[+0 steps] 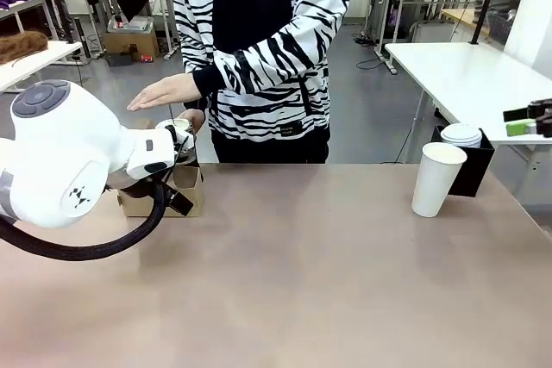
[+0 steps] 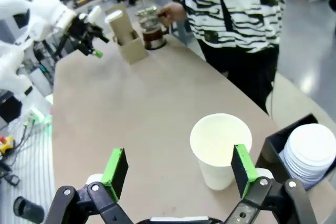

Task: Pour a drink into a cup and package it in a carrier.
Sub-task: Pick up the 600 ml Paper Cup and place it in the middle top area of the table.

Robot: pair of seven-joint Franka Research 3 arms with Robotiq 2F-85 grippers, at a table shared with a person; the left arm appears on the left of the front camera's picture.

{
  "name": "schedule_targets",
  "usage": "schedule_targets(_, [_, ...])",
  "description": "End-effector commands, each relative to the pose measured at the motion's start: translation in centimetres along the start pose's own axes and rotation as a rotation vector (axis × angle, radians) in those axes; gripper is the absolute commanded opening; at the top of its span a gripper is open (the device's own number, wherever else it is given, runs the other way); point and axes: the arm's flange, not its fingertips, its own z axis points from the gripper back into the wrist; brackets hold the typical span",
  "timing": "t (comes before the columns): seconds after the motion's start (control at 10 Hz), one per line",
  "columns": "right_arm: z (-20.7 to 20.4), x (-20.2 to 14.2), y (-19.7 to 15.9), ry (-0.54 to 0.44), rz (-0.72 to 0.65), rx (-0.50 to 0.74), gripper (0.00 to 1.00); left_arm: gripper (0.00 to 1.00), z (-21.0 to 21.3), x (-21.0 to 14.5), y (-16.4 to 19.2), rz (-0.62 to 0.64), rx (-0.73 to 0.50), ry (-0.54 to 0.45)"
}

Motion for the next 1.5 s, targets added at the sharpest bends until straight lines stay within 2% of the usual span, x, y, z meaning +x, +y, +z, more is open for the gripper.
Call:
schedule_targets(0.0, [-2.5, -1.9, -1.0, -0.065, 0.103, 0.025, 1.00, 1.00, 0.0, 0.0, 0.0, -0.001, -0.001, -0.001])
schedule_targets(0.1, [-3.4, -2.7, -1.3, -0.067, 0.108, 0.013, 1.00, 1.00, 0.0, 0.0, 0.0, -0.001, -0.001, -0.001])
schedule_targets(0.2, [-4.5, -2.7, -1.2, -0.007, 0.037, -0.078, 1.00, 1.00, 0.0, 0.0, 0.0, -0.001, -0.001, -0.001])
schedule_targets(0.3, [-2.2, -3.0, -0.9, -0.052, 0.065, 0.019, 1.00, 1.00, 0.0, 0.0, 0.0, -0.001, -0.001, -0.001])
schedule_targets(0.7, [-2.8, -3.3, -1.3, -0.042, 0.058, 0.006, 1.00, 1.00, 0.0, 0.0, 0.0, -0.001, -0.001, -0.001])
schedule_targets(0.8, [-1.7, -5.5, -2.8, -0.118, 0.015, 0.015, 1.00, 1.00, 0.0, 0.0, 0.0, -0.001, -0.001, -0.001])
schedule_targets(1.0, [-0.8, -9.8, -4.5, -0.227, 0.043, 0.044, 1.00, 1.00, 0.0, 0.0, 0.0, -0.001, -0.001, -0.001])
schedule_targets(1.4, [-4.2, -16.6, -5.6, -0.375, 0.045, -0.010, 1.00, 1.00, 0.0, 0.0, 0.0, -0.001, -0.001, -0.001])
